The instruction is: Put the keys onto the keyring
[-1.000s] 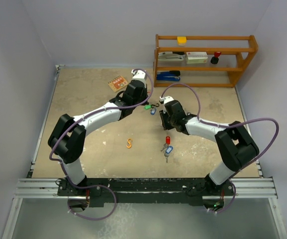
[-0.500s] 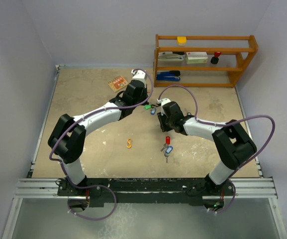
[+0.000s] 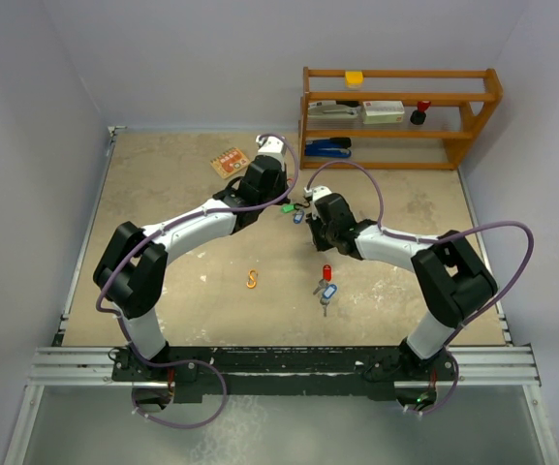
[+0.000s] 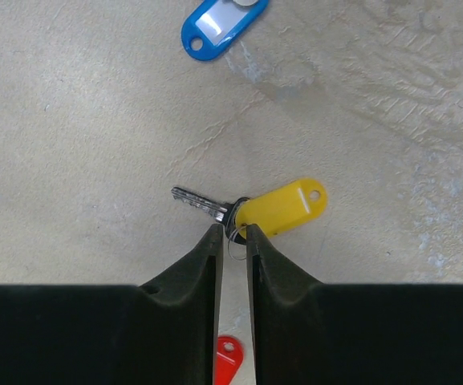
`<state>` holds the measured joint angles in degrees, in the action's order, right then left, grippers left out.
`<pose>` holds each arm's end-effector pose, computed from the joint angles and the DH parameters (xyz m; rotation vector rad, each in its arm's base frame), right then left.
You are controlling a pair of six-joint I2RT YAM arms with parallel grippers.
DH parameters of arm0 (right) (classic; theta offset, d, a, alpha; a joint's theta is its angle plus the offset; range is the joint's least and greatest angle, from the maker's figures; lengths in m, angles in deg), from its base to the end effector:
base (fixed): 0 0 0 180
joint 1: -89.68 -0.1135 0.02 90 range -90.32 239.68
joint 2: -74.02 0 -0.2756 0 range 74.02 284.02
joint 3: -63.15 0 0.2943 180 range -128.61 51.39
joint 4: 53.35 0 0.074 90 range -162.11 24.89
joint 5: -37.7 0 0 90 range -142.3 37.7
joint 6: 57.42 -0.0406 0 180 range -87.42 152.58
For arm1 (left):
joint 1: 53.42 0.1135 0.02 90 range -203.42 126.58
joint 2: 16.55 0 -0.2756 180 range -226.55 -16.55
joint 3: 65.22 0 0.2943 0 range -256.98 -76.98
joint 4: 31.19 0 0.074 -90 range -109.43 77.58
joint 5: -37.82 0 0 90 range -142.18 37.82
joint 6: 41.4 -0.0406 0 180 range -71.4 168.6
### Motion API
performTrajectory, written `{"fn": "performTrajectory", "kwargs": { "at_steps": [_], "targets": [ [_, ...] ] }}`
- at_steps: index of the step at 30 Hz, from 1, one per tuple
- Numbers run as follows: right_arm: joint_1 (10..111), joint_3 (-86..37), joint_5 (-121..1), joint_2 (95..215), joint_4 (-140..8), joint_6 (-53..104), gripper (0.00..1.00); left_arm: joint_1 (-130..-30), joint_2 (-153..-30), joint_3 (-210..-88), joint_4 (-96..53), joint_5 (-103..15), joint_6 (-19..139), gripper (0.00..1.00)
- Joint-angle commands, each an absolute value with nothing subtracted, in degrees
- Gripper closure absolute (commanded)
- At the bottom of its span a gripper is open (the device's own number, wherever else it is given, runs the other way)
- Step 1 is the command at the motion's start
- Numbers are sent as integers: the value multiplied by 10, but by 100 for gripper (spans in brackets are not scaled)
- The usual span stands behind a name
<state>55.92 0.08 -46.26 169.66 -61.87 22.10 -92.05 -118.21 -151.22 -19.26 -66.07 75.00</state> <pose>0.3194 0.2083 0.1542 -0.4097 2.2624 0.2813 0.3651 -0.2793 0.2514 0.0684 2.0675 -0.4598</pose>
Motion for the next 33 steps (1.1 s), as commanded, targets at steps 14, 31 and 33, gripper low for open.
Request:
{"fn": "performTrajectory", "kwargs": {
  "at_steps": [14,31,33],
  "targets": [
    [557,-11,-460,1697,-619,224,74,-917,-1171,-1519,-208,-668,745,100],
    [556,-9,-463,1708,-618,220,74,-917,-1169,-1517,-208,-669,745,100],
    [556,-9,-462,1706,-619,221,74,-917,-1169,-1517,-208,-670,745,100]
  ]
}}
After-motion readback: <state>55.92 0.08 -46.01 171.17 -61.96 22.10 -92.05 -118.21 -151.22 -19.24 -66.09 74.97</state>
